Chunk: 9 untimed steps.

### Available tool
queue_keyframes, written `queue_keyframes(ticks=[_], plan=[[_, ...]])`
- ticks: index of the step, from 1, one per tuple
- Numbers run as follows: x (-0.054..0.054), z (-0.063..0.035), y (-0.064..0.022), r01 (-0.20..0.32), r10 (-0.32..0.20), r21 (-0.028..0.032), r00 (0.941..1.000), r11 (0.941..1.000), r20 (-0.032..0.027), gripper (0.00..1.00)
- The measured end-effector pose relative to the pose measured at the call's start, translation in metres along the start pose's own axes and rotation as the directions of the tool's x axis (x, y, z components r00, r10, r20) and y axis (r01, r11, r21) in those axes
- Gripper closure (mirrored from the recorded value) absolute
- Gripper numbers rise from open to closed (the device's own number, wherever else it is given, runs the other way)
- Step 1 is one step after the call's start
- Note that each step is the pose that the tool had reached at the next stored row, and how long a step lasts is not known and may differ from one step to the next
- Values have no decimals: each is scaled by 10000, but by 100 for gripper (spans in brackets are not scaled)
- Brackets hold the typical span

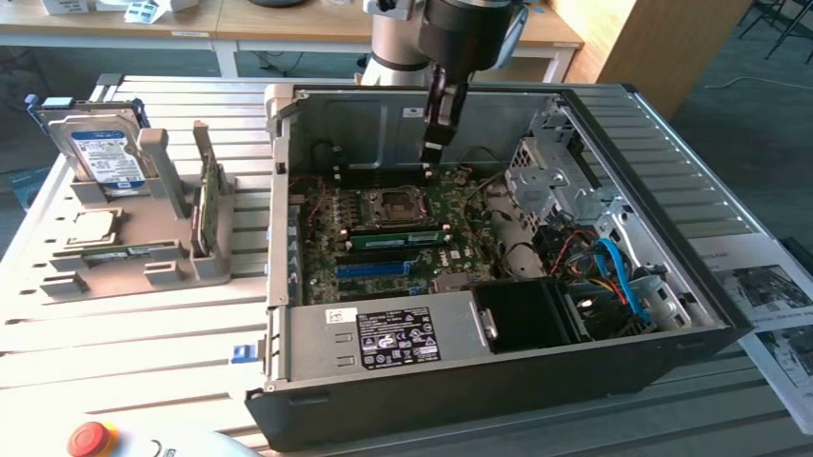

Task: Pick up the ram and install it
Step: 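Press down the ram until it locks into place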

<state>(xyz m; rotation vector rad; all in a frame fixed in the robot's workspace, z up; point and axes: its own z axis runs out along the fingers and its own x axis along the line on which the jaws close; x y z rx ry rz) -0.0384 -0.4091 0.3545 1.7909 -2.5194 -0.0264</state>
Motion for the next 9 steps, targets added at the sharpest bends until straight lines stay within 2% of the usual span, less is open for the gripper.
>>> queue_keyframes(ticks=[4,9], plan=[[0,0,0,-539,539,-17,9985,9985,22,89],[0,0,0,-1164,1164,-39,9932,9932,48,89]])
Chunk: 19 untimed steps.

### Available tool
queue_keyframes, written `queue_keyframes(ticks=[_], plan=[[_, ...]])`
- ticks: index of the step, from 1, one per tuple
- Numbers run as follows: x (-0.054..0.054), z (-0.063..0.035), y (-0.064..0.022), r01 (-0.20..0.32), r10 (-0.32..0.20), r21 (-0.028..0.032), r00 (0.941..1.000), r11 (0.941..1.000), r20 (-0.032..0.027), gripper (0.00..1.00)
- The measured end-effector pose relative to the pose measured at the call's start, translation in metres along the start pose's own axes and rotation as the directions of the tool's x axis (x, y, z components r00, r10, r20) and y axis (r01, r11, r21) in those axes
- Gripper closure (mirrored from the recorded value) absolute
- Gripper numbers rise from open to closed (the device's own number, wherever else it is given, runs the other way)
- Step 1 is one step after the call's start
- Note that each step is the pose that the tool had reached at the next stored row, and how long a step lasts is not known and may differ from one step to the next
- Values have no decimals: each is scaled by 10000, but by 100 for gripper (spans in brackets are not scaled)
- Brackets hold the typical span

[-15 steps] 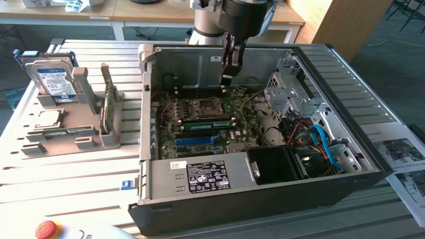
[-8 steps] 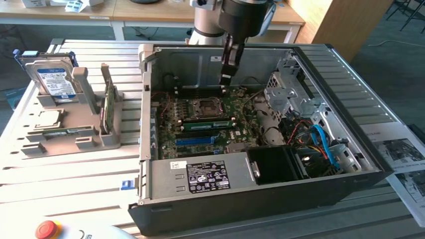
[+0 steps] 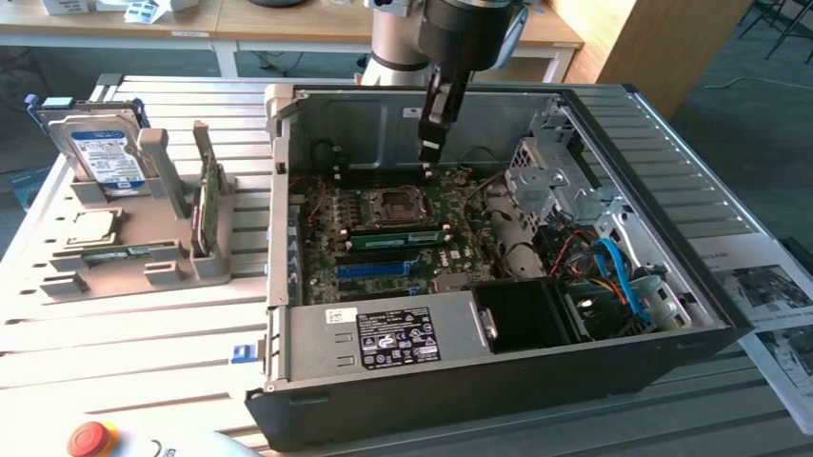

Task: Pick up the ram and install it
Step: 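Press down the ram until it locks into place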

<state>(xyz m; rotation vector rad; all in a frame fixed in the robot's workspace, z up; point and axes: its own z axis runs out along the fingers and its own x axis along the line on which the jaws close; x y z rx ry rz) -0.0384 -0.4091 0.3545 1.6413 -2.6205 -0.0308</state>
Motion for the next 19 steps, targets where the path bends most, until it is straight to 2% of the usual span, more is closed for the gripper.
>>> queue_keyframes(ticks=[5,9,14,19], plan=[[0,0,0,-663,663,-22,9978,9978,28,89],[0,0,0,-1204,1204,-41,9927,9927,50,89],[0,0,0,-1815,1816,-64,9834,9834,74,89],[0,0,0,-2401,2402,-88,9707,9707,95,89]])
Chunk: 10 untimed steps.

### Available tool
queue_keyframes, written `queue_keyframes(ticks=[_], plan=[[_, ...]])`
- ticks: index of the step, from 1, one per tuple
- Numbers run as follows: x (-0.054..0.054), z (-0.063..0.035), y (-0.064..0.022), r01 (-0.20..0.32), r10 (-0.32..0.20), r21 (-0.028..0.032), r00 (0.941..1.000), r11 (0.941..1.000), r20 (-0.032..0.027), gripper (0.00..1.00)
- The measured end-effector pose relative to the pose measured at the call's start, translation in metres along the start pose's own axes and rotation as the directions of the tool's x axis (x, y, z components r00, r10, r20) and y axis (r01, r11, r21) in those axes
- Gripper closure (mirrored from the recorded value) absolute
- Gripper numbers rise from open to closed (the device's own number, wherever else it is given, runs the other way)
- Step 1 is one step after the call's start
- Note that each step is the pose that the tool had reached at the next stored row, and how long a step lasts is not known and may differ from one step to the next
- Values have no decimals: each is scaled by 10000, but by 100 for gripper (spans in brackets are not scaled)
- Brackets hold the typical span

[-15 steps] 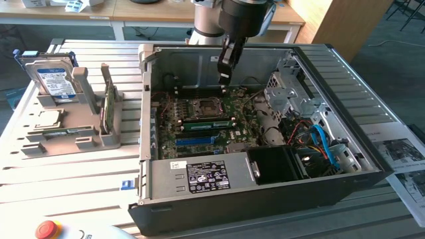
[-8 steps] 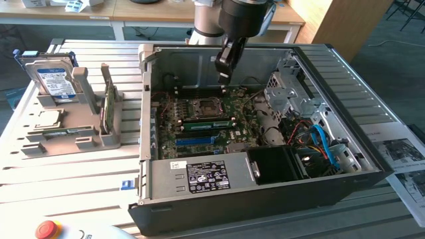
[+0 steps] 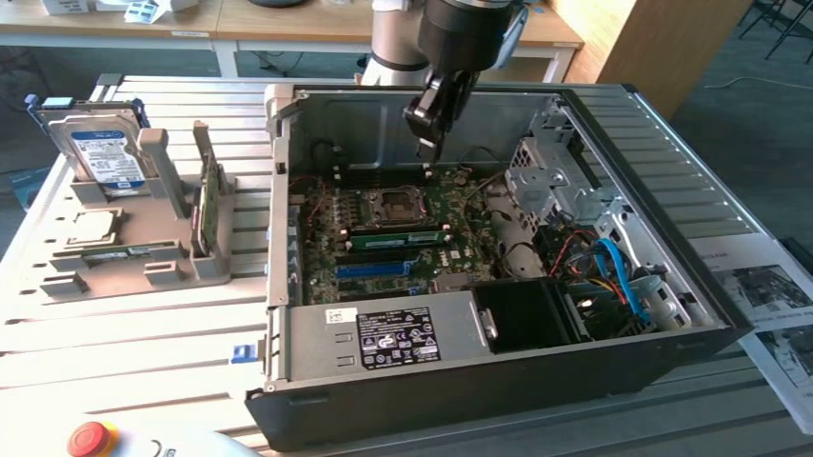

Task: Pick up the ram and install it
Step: 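Press down the ram until it locks into place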

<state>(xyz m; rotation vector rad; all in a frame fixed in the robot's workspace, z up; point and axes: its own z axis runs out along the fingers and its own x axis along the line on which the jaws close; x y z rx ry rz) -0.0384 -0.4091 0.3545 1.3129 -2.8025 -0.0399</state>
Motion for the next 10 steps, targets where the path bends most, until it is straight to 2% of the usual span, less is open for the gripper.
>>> queue_keyframes(ticks=[10], plan=[[-1,0,-1,-925,925,-19,9957,9957,50,89]])
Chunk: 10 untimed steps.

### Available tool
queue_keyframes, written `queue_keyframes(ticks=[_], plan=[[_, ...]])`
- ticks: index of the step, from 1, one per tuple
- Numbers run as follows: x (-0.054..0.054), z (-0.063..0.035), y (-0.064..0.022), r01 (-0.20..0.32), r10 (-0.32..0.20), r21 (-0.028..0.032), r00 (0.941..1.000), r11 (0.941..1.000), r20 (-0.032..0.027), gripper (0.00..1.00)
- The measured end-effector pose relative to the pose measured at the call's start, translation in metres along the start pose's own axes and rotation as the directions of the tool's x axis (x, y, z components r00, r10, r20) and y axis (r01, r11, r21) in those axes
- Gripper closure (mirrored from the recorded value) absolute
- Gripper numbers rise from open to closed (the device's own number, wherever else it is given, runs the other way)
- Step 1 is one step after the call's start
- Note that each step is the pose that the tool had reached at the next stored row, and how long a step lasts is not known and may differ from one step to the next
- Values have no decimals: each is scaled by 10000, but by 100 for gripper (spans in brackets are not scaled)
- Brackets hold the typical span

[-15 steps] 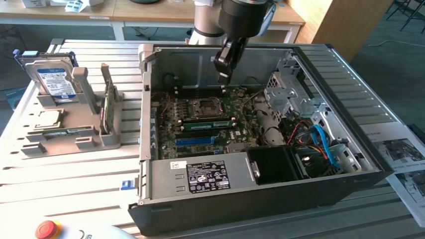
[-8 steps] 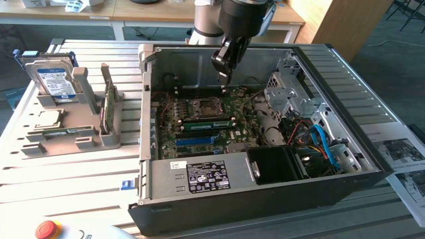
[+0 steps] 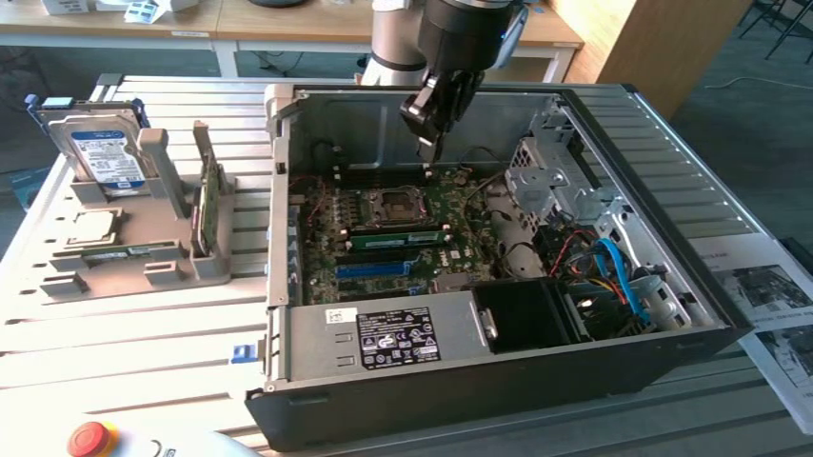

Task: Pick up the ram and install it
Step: 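Press down the ram until it locks into place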

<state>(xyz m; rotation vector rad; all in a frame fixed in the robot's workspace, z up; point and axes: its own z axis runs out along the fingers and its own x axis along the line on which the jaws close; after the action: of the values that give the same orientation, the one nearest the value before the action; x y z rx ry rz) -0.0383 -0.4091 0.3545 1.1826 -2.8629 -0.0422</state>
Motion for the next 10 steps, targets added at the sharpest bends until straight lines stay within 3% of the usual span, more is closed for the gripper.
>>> queue_keyframes(ticks=[10], plan=[[1,0,1,-921,921,11,9957,9957,62,89]])
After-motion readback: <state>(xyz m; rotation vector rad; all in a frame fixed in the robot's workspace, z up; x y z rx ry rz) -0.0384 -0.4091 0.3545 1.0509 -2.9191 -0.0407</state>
